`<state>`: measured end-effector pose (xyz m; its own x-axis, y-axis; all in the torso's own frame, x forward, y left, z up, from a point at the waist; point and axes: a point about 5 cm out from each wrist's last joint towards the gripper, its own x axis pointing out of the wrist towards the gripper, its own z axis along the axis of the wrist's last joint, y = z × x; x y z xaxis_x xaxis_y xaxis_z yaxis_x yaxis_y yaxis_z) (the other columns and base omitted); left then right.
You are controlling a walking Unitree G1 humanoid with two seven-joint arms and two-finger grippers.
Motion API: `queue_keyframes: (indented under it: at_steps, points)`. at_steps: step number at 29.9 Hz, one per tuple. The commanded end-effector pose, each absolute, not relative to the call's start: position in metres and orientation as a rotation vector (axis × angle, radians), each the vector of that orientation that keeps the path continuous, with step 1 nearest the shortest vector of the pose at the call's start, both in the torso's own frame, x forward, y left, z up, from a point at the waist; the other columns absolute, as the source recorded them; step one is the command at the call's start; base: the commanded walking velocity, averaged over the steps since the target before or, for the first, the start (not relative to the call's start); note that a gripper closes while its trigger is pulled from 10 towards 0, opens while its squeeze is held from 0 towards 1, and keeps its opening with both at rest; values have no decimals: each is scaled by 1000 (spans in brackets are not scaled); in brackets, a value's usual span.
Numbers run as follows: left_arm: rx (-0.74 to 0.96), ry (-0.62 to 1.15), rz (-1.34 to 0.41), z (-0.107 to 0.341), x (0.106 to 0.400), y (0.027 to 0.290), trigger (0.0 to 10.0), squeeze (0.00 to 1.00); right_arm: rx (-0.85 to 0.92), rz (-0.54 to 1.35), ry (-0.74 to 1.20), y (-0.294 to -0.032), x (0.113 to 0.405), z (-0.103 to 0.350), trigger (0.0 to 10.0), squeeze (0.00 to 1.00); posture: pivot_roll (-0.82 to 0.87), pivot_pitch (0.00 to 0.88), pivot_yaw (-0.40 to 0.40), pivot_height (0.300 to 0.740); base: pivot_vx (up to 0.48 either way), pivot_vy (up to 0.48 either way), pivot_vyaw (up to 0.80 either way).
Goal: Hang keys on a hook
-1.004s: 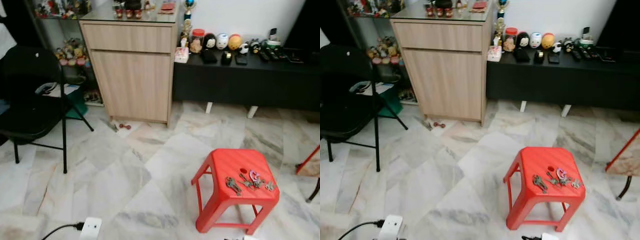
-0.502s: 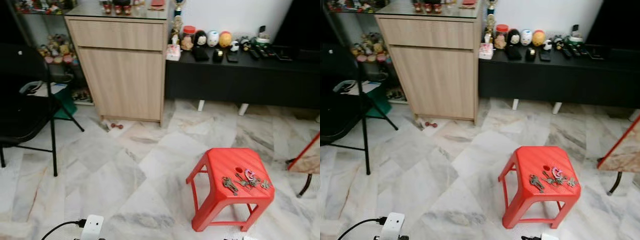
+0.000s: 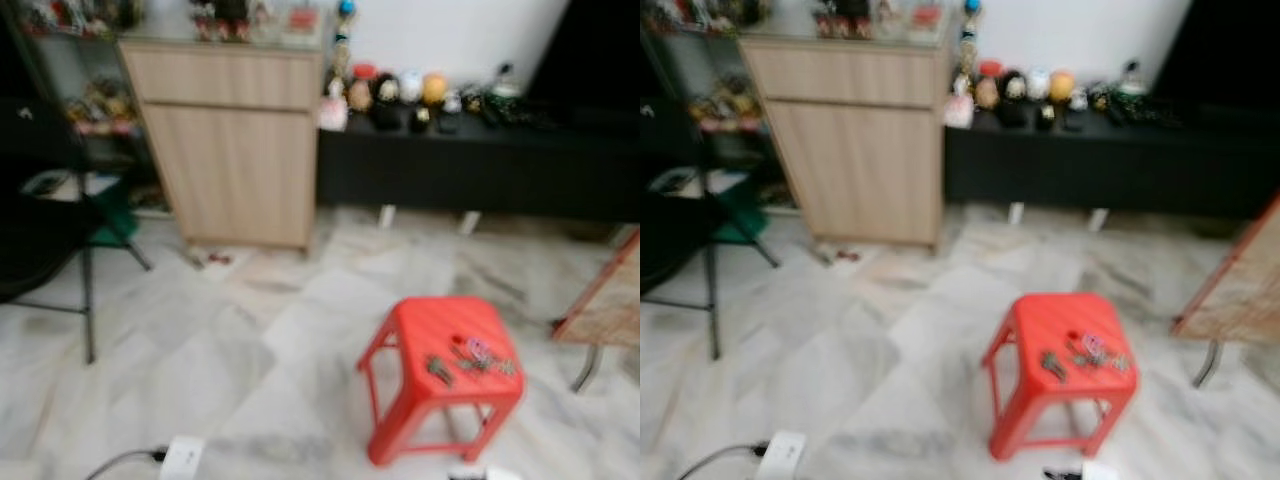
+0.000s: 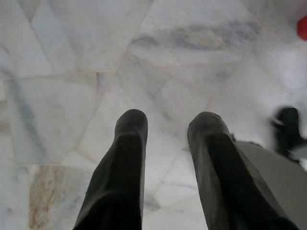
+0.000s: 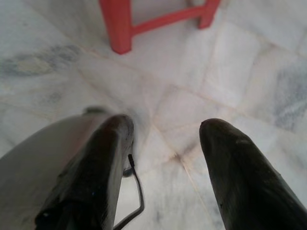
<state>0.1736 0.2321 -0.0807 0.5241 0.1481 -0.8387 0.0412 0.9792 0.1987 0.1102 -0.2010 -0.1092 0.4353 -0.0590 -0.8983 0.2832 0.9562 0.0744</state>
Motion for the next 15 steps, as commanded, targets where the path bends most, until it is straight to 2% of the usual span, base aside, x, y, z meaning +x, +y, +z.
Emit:
queue_keyframes:
  at_steps: [1, 15]
  points:
    - [178, 1019, 71, -83, 173, 225, 10000, 0, 219, -236, 1080, -209, 115, -106, 10000, 0, 31, 0, -47, 740, 0, -307, 0]
    - [175, 1019, 69, -83, 173, 225, 10000, 0, 229, -240, 1064, -209, 117, -106, 10000, 0, 32, 0, -50, 740, 0, -306, 0]
